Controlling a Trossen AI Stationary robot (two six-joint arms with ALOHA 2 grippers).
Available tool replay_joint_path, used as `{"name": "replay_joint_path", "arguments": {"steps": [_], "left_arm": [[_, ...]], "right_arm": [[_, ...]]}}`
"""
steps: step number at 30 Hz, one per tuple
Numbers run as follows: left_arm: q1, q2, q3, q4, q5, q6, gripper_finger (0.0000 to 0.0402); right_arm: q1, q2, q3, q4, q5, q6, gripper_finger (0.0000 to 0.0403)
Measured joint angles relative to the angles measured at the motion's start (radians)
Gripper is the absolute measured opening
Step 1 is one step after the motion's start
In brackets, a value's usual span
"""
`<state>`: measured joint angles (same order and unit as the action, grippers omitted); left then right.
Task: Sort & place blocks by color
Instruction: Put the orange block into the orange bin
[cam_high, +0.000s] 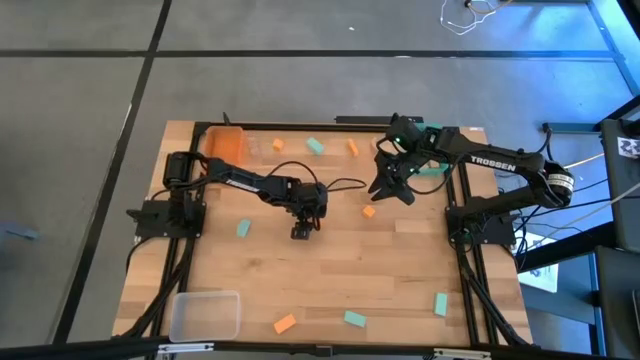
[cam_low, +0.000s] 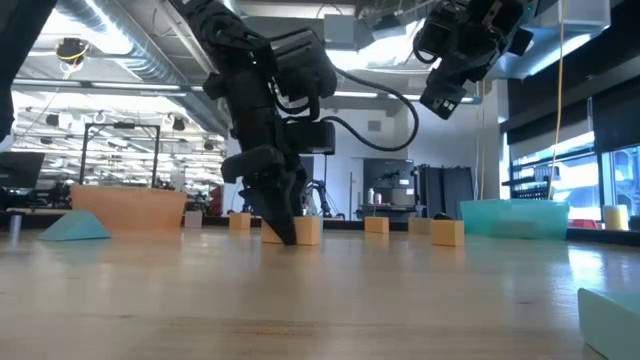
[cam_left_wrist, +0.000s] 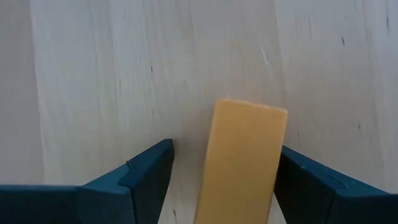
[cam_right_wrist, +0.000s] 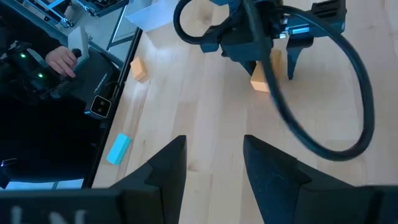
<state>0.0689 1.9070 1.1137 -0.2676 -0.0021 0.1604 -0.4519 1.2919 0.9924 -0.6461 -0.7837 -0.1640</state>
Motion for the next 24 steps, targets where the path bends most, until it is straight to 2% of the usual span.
{"name": "replay_joint_path", "arguments": {"steps": [4, 7, 15, 24], "left_arm": [[-0.017, 0.001, 0.000, 0.007, -0.062, -0.016, 0.0244], [-0.030, 0.001, 0.000, 0.007, -0.079, -0.024, 0.0227], [-0.050, -0.003, 0.000, 0.001, -0.085, -0.080, 0.0123], [0.017, -0.075, -0.005, -0.082, -0.104, -0.204, 0.0123]], "right_arm": [[0.000, 0.000, 0.000, 0.000, 0.003, -0.002, 0.0159], [0.000, 0.000, 0.000, 0.002, 0.004, -0.002, 0.0159], [0.000, 0.000, 0.000, 0.029, 0.005, -0.002, 0.0159], [0.000, 0.000, 0.000, 0.044, 0.005, -0.002, 0.0159]]}}
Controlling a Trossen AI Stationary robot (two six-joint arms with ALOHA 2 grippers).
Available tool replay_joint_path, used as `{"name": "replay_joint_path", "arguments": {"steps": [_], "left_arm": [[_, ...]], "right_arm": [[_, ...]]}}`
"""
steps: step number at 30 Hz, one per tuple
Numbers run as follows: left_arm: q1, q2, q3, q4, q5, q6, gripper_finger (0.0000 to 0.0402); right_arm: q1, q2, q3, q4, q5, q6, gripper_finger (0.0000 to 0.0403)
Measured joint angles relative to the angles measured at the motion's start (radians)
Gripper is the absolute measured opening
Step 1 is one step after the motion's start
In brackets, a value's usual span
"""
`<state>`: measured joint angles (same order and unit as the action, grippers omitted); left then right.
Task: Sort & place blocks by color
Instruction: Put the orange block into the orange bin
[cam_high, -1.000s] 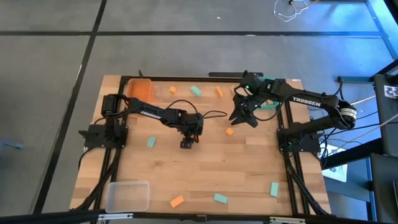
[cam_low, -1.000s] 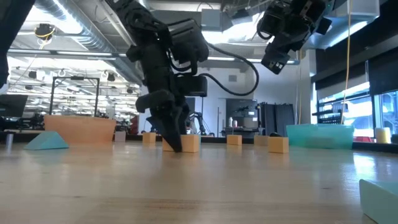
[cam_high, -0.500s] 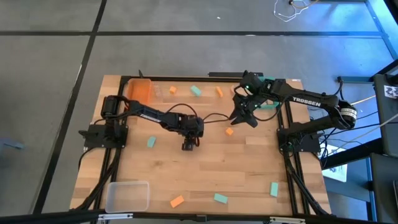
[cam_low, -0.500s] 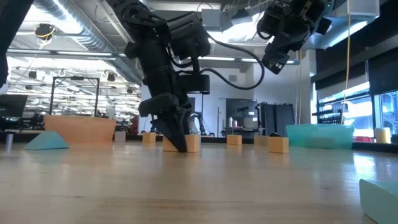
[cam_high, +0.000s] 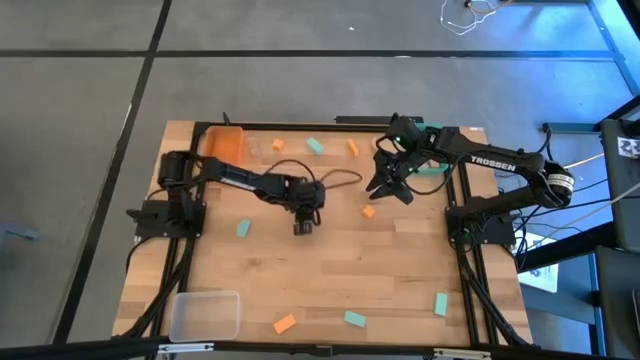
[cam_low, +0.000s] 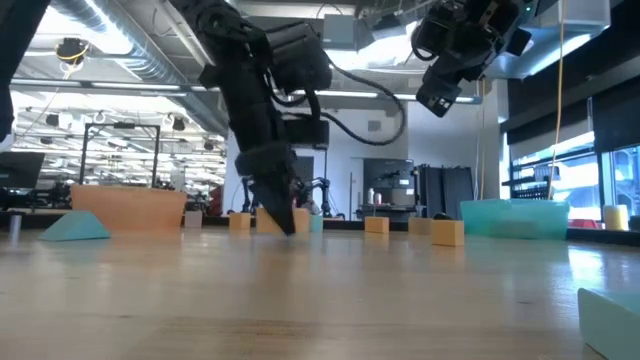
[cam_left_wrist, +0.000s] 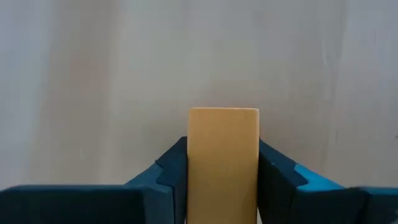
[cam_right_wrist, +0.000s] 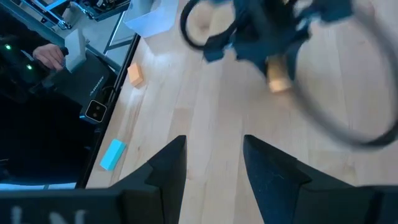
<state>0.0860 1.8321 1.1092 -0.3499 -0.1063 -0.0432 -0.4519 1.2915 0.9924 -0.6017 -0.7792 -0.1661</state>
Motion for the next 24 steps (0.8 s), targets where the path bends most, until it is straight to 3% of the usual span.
{"name": "replay_joint_path", "arguments": {"steps": [3, 13, 20, 24], "left_arm": [[0.032, -0.064, 0.002, -0.027, -0.019, -0.016, 0.0123], [0.191, -0.358, 0.003, -0.171, -0.279, -0.129, 0.0123], [0.361, -0.496, 0.003, -0.387, -0.375, -0.290, 0.0123], [0.485, -0.523, 0.002, -0.532, -0.380, -0.367, 0.0123]], "right_arm": [[0.000, 0.000, 0.000, 0.003, 0.000, 0.000, 0.0159], [0.000, 0.000, 0.000, 0.014, 0.000, -0.004, 0.0159], [0.000, 0.000, 0.000, 0.035, 0.000, -0.005, 0.0159], [0.000, 0.000, 0.000, 0.038, 0.000, -0.047, 0.0159]]}}
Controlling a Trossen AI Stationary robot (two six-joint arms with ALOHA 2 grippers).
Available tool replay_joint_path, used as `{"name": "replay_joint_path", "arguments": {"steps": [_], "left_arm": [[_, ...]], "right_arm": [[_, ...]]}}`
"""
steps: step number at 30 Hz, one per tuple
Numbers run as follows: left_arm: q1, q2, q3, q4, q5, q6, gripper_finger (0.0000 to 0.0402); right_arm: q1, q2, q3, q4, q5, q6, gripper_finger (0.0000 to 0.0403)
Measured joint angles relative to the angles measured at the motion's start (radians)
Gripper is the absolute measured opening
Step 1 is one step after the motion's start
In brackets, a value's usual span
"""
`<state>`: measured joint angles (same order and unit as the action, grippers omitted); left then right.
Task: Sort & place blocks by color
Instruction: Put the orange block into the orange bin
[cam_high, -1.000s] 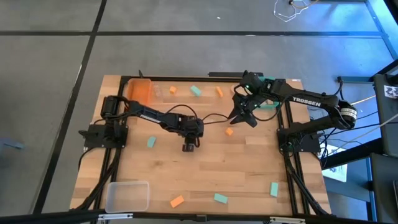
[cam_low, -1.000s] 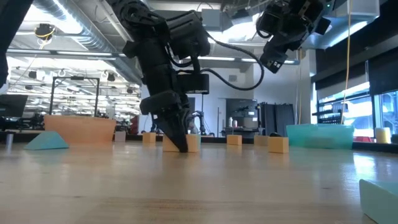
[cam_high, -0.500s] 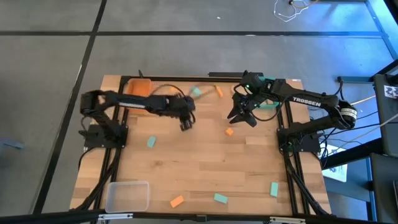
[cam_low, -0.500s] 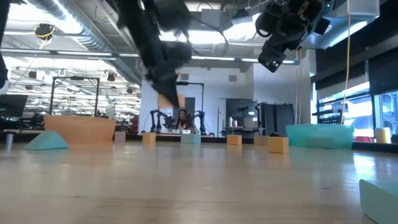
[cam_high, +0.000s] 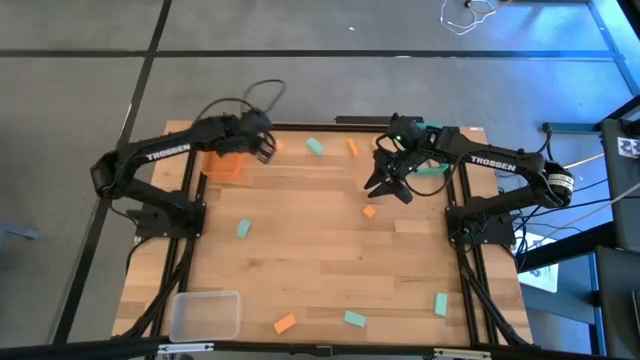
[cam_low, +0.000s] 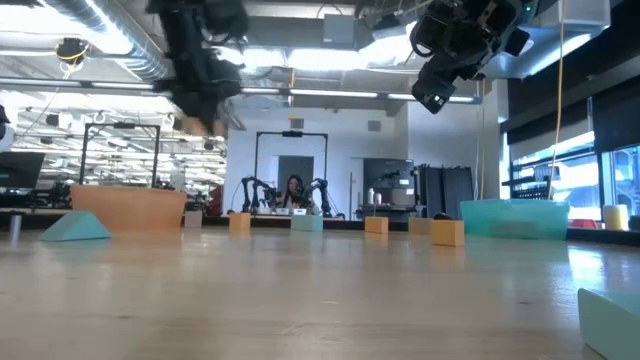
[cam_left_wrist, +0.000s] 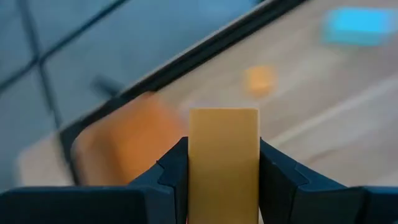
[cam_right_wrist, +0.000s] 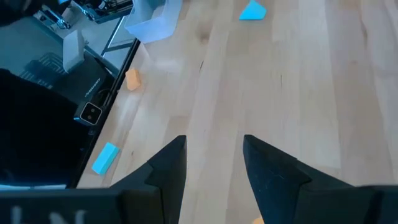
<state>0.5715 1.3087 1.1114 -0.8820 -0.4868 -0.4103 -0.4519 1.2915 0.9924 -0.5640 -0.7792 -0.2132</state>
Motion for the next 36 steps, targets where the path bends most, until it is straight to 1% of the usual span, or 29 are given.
{"name": "replay_joint_path", "arguments": {"steps": [4, 6, 10, 15, 18, 26, 31, 36], "left_arm": [[0.128, 0.002, 0.000, -0.116, 0.034, -0.041, 0.0123], [0.181, 0.005, 0.000, -0.124, 0.056, -0.030, 0.0123], [0.268, 0.026, 0.000, -0.128, 0.102, -0.025, 0.0123], [0.354, 0.061, 0.000, -0.131, 0.169, -0.029, 0.0123], [0.385, 0.101, 0.000, -0.131, 0.192, -0.030, 0.0123], [0.429, 0.237, 0.001, -0.127, 0.203, -0.025, 0.0123], [0.453, 0.324, 0.001, -0.127, 0.250, -0.024, 0.0123], [0.465, 0.384, 0.001, -0.127, 0.295, 0.000, 0.0123]], "right_arm": [[0.000, 0.000, 0.000, 0.000, -0.002, -0.024, 0.0159], [0.000, 0.000, 0.000, 0.000, -0.018, -0.042, 0.0159], [0.000, 0.000, 0.000, -0.001, -0.084, -0.079, 0.0159], [0.000, 0.000, 0.000, 0.000, -0.103, -0.084, 0.0159], [0.000, 0.000, 0.000, -0.001, -0.104, -0.084, 0.0159], [0.000, 0.000, 0.000, -0.001, -0.105, -0.084, 0.0159], [0.000, 0.000, 0.000, -0.001, -0.105, -0.084, 0.0159], [0.000, 0.000, 0.000, -0.001, -0.105, -0.084, 0.0159]]}}
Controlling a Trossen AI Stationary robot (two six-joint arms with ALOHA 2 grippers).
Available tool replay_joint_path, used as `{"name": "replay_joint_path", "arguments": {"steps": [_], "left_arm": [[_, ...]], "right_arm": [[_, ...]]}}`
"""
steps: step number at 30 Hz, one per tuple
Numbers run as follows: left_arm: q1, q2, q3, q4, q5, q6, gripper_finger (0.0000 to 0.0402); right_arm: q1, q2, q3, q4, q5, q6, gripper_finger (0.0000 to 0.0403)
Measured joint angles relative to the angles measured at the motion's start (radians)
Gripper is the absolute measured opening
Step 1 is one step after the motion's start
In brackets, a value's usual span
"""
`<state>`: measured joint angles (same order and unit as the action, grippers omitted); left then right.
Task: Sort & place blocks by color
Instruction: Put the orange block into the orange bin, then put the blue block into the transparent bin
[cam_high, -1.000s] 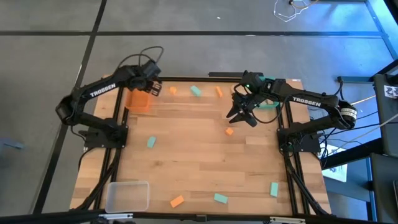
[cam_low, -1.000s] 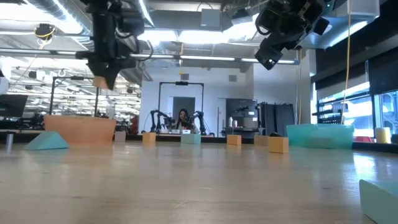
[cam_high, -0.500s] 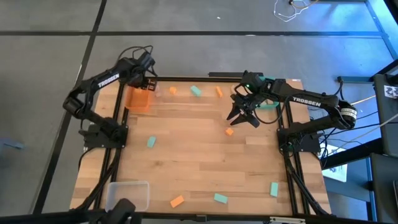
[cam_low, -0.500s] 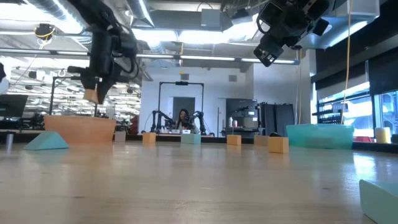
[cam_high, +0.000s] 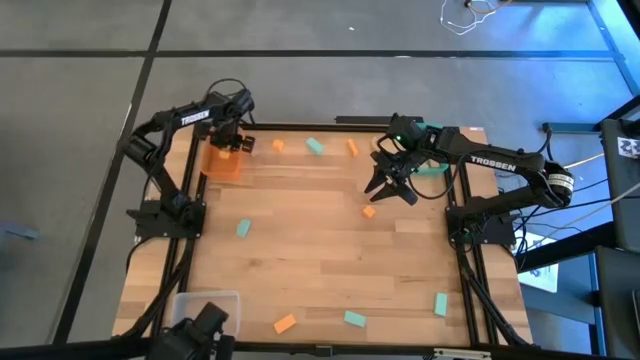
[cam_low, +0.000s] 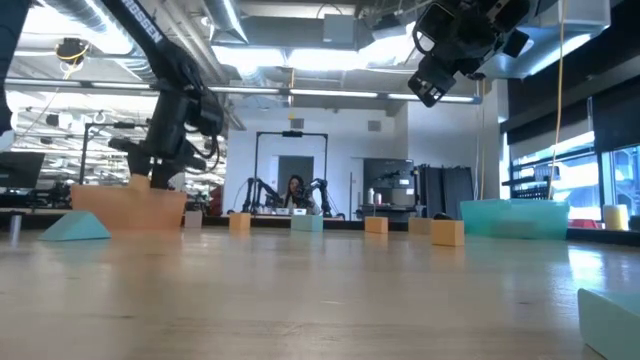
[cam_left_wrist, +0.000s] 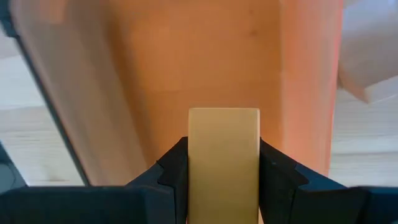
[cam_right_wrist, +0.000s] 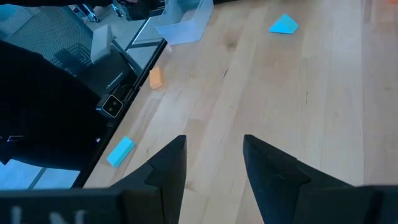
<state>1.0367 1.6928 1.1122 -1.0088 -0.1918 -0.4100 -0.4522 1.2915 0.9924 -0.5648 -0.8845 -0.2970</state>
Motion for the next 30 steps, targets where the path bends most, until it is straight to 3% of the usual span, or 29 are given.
{"name": "replay_joint_path", "arguments": {"steps": [20, 30], "left_arm": [[-0.001, 0.047, 0.000, 0.015, 0.019, 0.001, 0.0155], [-0.076, -0.169, 0.000, -0.019, 0.025, 0.000, 0.0157]], "right_arm": [[0.000, 0.000, 0.000, 0.000, 0.000, 0.005, 0.0159], [0.000, 0.000, 0.000, -0.001, 0.000, 0.027, 0.0159]]}}
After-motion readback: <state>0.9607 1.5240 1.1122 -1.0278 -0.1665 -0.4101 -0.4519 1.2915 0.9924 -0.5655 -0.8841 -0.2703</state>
